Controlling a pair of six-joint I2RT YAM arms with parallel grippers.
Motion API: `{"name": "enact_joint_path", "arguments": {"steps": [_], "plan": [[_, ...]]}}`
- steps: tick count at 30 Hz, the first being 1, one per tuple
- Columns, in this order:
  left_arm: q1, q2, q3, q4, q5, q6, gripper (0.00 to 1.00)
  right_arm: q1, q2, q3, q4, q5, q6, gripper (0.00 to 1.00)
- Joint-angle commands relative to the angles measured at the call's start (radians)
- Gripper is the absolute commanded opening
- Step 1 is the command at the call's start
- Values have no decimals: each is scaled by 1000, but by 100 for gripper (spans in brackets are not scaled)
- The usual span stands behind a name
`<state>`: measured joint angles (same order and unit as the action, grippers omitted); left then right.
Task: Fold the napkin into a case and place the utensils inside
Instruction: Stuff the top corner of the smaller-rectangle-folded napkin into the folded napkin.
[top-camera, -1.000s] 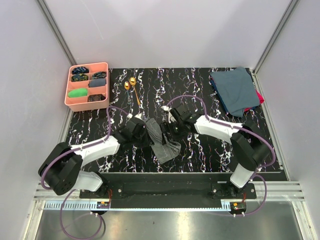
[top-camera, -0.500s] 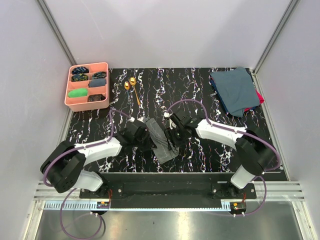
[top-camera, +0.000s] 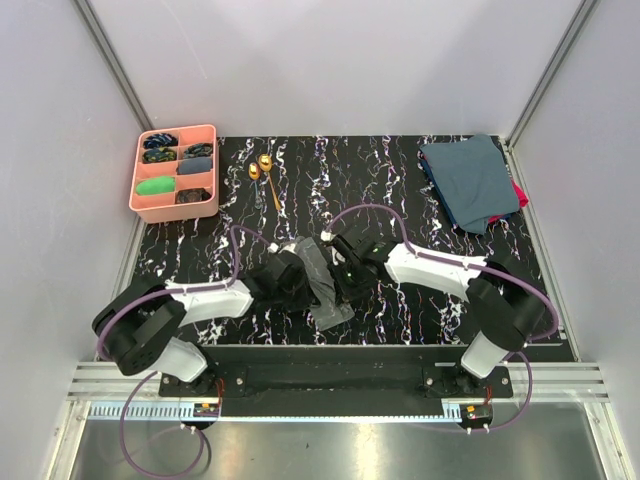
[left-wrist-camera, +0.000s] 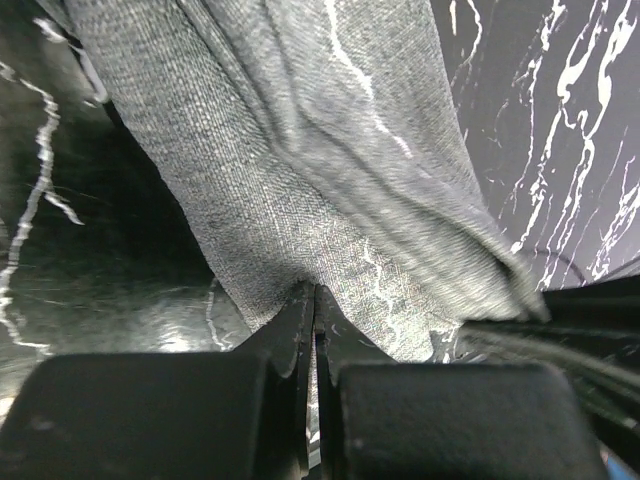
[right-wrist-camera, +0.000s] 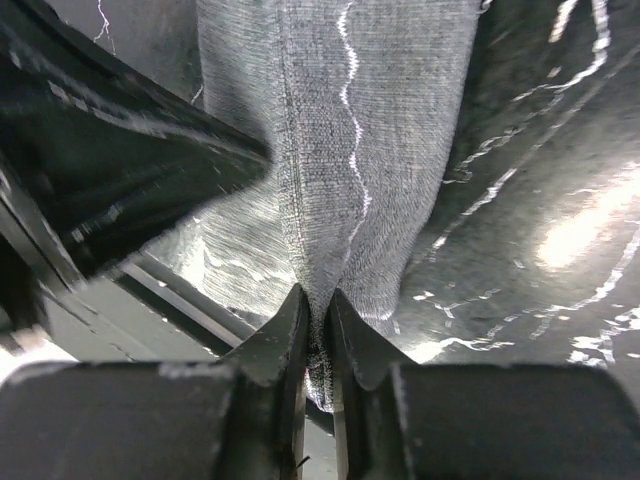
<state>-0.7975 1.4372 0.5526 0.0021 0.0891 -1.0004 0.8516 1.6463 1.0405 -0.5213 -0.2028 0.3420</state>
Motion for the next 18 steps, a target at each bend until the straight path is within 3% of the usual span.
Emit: {"name": "enact_joint_path", "arguments": {"steps": [1, 6, 11, 18], "plan": [[-40, 28, -19, 68, -66, -32, 0, 20, 27, 38, 35, -40, 104, 15], [-51, 22, -5, 55, -61, -24, 0, 20, 40, 20, 73, -50, 161, 12], [-51, -26, 27, 1, 40, 17, 0, 20, 38, 10, 72, -46, 170, 11], [-51, -126, -40, -30, 38, -17, 0, 20, 35, 1, 67, -43, 172, 10]]}}
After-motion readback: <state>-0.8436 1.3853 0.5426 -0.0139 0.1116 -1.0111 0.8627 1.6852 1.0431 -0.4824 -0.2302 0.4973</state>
